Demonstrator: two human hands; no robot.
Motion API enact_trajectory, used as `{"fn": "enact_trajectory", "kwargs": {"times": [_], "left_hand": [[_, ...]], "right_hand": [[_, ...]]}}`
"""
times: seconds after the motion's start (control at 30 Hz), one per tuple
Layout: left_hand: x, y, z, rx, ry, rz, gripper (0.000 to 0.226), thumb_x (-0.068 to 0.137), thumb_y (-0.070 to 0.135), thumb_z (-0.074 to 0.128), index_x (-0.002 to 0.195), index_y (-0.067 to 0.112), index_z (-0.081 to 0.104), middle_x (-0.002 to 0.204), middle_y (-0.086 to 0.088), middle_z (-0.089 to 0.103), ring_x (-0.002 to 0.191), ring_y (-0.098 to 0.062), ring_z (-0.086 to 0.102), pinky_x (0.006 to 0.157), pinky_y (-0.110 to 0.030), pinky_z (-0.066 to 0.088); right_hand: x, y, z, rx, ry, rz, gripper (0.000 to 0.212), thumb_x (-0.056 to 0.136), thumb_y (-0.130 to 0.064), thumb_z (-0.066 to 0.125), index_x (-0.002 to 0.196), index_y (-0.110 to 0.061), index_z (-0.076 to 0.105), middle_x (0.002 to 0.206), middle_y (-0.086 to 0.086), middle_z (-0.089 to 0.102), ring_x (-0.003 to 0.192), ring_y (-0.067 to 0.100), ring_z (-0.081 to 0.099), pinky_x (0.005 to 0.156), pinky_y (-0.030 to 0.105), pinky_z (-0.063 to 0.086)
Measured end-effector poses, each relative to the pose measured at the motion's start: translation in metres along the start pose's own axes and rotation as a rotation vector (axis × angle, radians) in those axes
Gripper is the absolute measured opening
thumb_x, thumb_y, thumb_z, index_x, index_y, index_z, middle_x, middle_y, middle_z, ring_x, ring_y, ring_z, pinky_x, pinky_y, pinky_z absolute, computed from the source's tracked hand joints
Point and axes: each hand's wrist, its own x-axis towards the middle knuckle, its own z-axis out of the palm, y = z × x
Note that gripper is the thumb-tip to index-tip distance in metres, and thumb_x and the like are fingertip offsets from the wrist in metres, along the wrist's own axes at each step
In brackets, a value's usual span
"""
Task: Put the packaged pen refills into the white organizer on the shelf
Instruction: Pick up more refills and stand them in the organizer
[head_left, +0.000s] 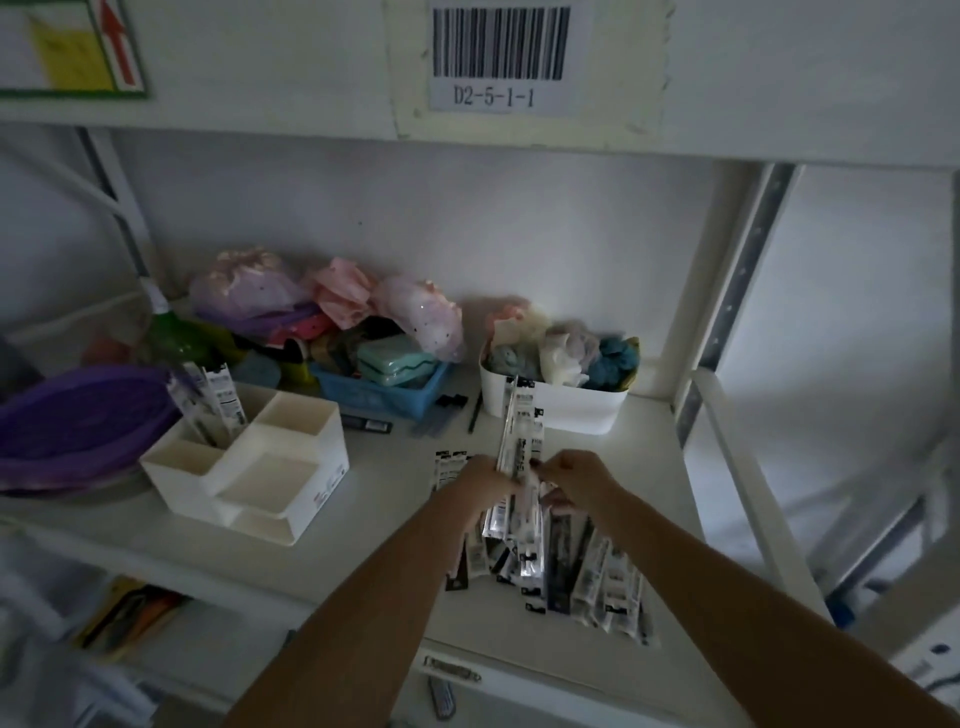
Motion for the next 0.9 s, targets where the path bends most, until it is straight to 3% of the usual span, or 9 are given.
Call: {"fn": "enact_trajectory", "kwargs": {"times": [0.13, 0.23, 0.33, 0.4, 0.43, 0.53, 0.63, 0.77, 0.9], "left_hand": [[-0.014, -0.002, -0.049, -0.036, 0.071, 0.156, 0.037, 0.089, 0.009, 0.059, 0.122, -0.007, 0.055, 0.125, -0.027, 0.060, 0.114, -0.033, 0.058, 0.101, -0.039, 0.044], [-0.029, -0.002, -0.110, -0.093, 0.155, 0.253, 0.037, 0.089, 0.000, 0.057, 0.124, -0.011, 0.052, 0.128, -0.031, 0.056, 0.115, -0.034, 0.057, 0.096, -0.034, 0.045], [-0.041, -0.009, -0.177, -0.022, 0.197, 0.333, 0.035, 0.088, -0.005, 0.055, 0.122, -0.012, 0.052, 0.127, -0.032, 0.056, 0.101, -0.027, 0.057, 0.087, -0.026, 0.051], [-0.043, -0.020, -0.223, -0.031, 0.180, 0.386, 0.038, 0.085, -0.012, 0.054, 0.123, -0.015, 0.049, 0.126, -0.034, 0.055, 0.104, -0.027, 0.056, 0.083, -0.020, 0.056], [-0.044, -0.025, -0.245, 0.001, 0.178, 0.404, 0.039, 0.084, -0.014, 0.054, 0.123, -0.017, 0.048, 0.126, -0.035, 0.054, 0.108, -0.031, 0.056, 0.087, -0.021, 0.055], [-0.039, -0.043, -0.299, 0.148, 0.169, 0.426, 0.036, 0.084, -0.011, 0.057, 0.119, -0.015, 0.053, 0.124, -0.035, 0.056, 0.116, -0.043, 0.056, 0.104, -0.049, 0.044], [-0.025, -0.072, -0.345, 0.328, 0.223, 0.449, 0.034, 0.082, 0.005, 0.067, 0.114, -0.004, 0.062, 0.119, -0.023, 0.066, 0.110, -0.033, 0.063, 0.097, -0.037, 0.050], [-0.009, -0.100, -0.391, 0.449, 0.227, 0.471, 0.036, 0.078, 0.018, 0.074, 0.108, 0.000, 0.067, 0.112, -0.018, 0.070, 0.103, -0.028, 0.066, 0.078, -0.024, 0.046], [0.005, -0.107, -0.400, 0.474, 0.213, 0.594, 0.032, 0.077, 0.016, 0.075, 0.101, -0.003, 0.068, 0.106, -0.022, 0.072, 0.097, -0.030, 0.068, 0.079, -0.033, 0.052]], "right_hand": [[-0.006, -0.051, 0.027, 0.035, 0.015, -0.164, 0.021, 0.071, -0.006, 0.075, 0.086, -0.004, 0.060, 0.068, 0.008, 0.063, 0.039, 0.008, 0.060, 0.038, 0.016, 0.052], [-0.008, -0.099, 0.065, 0.064, -0.066, -0.324, 0.033, 0.076, -0.001, 0.069, 0.107, 0.005, 0.060, 0.069, 0.007, 0.062, 0.039, 0.004, 0.060, 0.039, 0.015, 0.051], [-0.005, -0.142, 0.113, 0.014, -0.111, -0.428, 0.028, 0.077, -0.001, 0.068, 0.104, 0.008, 0.063, 0.051, -0.001, 0.061, 0.030, -0.002, 0.053, 0.038, 0.010, 0.050], [-0.001, -0.163, 0.149, 0.029, -0.112, -0.468, 0.025, 0.076, 0.001, 0.068, 0.099, 0.010, 0.063, 0.043, -0.006, 0.060, 0.029, -0.002, 0.053, 0.036, 0.010, 0.048], [0.001, -0.172, 0.168, 0.015, -0.112, -0.490, 0.022, 0.076, 0.001, 0.068, 0.096, 0.009, 0.063, 0.044, -0.005, 0.061, 0.030, -0.002, 0.054, 0.035, 0.010, 0.048], [0.007, -0.189, 0.221, -0.045, -0.123, -0.512, 0.020, 0.080, -0.003, 0.065, 0.098, 0.006, 0.063, 0.061, -0.001, 0.060, 0.034, -0.004, 0.057, 0.036, 0.010, 0.048], [0.016, -0.196, 0.273, 0.032, -0.125, -0.472, 0.015, 0.080, 0.004, 0.061, 0.095, 0.003, 0.061, 0.065, 0.002, 0.059, 0.038, 0.002, 0.061, 0.038, 0.012, 0.050], [0.017, -0.199, 0.329, -0.025, 0.028, -0.485, 0.017, 0.078, 0.005, 0.063, 0.076, -0.012, 0.061, 0.064, -0.004, 0.058, 0.045, -0.001, 0.059, 0.041, 0.007, 0.048], [0.017, -0.201, 0.341, -0.084, 0.181, -0.469, 0.017, 0.079, -0.002, 0.066, 0.096, -0.003, 0.063, 0.062, -0.008, 0.059, 0.046, 0.003, 0.056, 0.044, 0.011, 0.050]]}}
